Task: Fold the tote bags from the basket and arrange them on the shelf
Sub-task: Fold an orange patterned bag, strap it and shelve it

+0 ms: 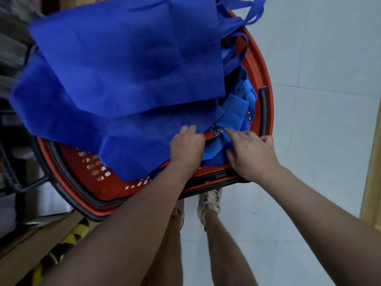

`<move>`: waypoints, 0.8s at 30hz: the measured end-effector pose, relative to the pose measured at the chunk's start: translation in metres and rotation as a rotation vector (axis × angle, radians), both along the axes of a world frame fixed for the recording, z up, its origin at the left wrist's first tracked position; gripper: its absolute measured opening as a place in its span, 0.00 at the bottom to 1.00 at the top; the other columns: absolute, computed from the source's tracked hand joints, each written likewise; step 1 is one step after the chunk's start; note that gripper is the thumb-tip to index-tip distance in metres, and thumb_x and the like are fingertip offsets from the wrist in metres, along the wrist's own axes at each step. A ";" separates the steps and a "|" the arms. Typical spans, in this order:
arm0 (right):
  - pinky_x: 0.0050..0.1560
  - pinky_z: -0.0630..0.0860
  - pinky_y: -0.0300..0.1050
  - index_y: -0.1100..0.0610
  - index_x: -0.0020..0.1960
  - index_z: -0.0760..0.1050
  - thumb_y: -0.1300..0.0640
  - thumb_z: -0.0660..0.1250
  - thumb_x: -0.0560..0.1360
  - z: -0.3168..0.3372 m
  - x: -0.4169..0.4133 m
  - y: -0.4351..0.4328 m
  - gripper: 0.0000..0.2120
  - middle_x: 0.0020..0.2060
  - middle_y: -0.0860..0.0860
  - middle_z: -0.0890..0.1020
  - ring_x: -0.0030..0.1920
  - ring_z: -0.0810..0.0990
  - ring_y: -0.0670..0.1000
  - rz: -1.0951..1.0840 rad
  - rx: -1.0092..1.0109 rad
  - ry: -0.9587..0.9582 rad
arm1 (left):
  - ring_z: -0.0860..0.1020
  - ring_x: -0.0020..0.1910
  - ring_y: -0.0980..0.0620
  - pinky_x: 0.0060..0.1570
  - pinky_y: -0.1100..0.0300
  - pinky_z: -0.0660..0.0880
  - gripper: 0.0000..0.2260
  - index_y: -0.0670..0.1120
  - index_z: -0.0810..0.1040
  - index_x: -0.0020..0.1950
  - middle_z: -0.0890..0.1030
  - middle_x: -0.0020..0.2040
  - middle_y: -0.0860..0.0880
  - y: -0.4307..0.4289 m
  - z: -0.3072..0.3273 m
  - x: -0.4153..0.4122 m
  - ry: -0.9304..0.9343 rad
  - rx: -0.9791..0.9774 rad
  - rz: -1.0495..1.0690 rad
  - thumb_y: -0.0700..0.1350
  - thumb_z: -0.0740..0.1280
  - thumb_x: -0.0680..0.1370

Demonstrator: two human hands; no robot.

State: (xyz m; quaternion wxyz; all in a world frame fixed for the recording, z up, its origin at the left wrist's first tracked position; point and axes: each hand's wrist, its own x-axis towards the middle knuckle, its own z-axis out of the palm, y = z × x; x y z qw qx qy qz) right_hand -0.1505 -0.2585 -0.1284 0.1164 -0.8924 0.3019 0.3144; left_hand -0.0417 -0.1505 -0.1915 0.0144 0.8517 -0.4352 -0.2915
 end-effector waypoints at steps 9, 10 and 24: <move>0.65 0.74 0.55 0.44 0.70 0.66 0.35 0.73 0.65 0.088 0.047 -0.010 0.37 0.61 0.49 0.80 0.61 0.80 0.51 -0.991 0.669 -0.331 | 0.78 0.29 0.41 0.28 0.50 0.74 0.07 0.49 0.76 0.57 0.79 0.32 0.47 0.023 0.136 -0.001 0.150 -0.298 0.154 0.45 0.60 0.81; 0.62 0.76 0.57 0.44 0.62 0.72 0.48 0.72 0.69 0.101 0.051 -0.008 0.22 0.55 0.49 0.82 0.56 0.82 0.53 -0.988 0.601 -0.366 | 0.78 0.30 0.43 0.28 0.51 0.75 0.09 0.51 0.76 0.60 0.79 0.33 0.48 0.023 0.154 -0.003 0.153 -0.319 0.163 0.46 0.61 0.81; 0.51 0.78 0.42 0.38 0.41 0.79 0.72 0.60 0.74 0.360 0.017 -0.055 0.27 0.43 0.42 0.85 0.46 0.83 0.45 -0.327 0.416 -0.338 | 0.51 0.78 0.48 0.77 0.52 0.50 0.45 0.54 0.53 0.79 0.53 0.80 0.49 0.023 0.316 0.032 0.384 -0.442 0.197 0.56 0.75 0.69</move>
